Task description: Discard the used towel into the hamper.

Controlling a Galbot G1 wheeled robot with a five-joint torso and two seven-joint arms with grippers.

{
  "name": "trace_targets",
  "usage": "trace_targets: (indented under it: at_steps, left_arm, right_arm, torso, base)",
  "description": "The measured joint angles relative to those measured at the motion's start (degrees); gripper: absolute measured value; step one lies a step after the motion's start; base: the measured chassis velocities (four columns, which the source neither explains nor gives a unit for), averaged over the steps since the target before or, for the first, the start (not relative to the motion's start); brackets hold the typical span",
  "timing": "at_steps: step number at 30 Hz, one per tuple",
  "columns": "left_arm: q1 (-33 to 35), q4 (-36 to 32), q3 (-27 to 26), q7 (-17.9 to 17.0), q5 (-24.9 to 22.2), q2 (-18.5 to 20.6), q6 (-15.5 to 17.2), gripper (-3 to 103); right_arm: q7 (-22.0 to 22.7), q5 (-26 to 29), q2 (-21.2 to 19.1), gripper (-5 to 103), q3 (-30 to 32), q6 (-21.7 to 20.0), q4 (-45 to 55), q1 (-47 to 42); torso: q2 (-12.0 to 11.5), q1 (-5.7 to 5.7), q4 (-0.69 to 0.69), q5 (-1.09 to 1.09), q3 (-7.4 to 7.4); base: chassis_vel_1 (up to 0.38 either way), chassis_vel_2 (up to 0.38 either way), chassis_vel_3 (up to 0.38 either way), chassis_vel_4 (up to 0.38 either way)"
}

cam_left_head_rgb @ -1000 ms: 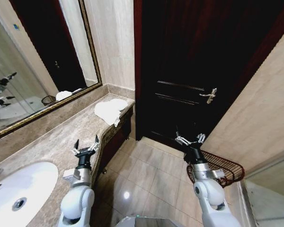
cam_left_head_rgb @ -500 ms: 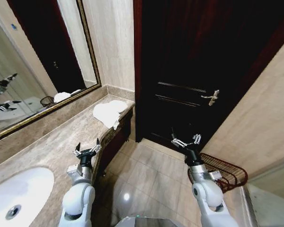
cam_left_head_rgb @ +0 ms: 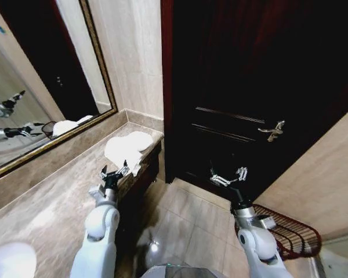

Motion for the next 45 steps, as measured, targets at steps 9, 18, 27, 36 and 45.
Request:
trace_targets:
  at_steps: [9,18,27,36,45]
  left_arm:
    - [-11.1,7.4,1.9,-7.7,0.6,1.0,4.0,100]
    - [-18.9,17.8,6.0,-11.1,0.5,0.5,4.8,100]
    - [-23.5,27.2,8.1,-16.5,4.9,-2.8,1.5,100]
    - [-23.6,28.6,6.3,-16.1,5.5,-2.8,-2.0,74]
    - [-21.2,27.1,5.9,-14.0,4.6,-1.0,-3.1,41]
  right_arm:
    - [-1.3,-3.0,0.6,100,0.4,1.7,-1.2,-1.4]
    - [-0.1,-6.0,1.5,100,1.4,3.2,-2.0,-1.9]
    - [3.6,-7.9,1.3,100,2.5,3.8,-2.6,-2.7]
    - [3.7,-7.8,1.9,100,2.1,4.7,-3.0,-3.2]
    - [5.3,-8.1,2.4,100,1.4,4.5,-2.7,-2.8]
  torso:
    - [0.0,-0.05,0.03,-0.02,-0.02]
    - [0.0,0.00,0.03,-0.01,0.00]
    - [0.0,-0.01,0.02,0.00,0.00]
    - [0.0,-0.01,0.02,-0.01,0.00]
    - [0.0,-0.01,0.03,-0.01,-0.01]
  base:
    - [0.053,-0.008,-0.028,0.017]
    - [-0.006,-0.001,0.010,-0.019]
    - [0.000,0.000,0.000,0.000]
    - [0.000,0.000,0.000,0.000]
    - [0.000,0.000,0.000,0.000]
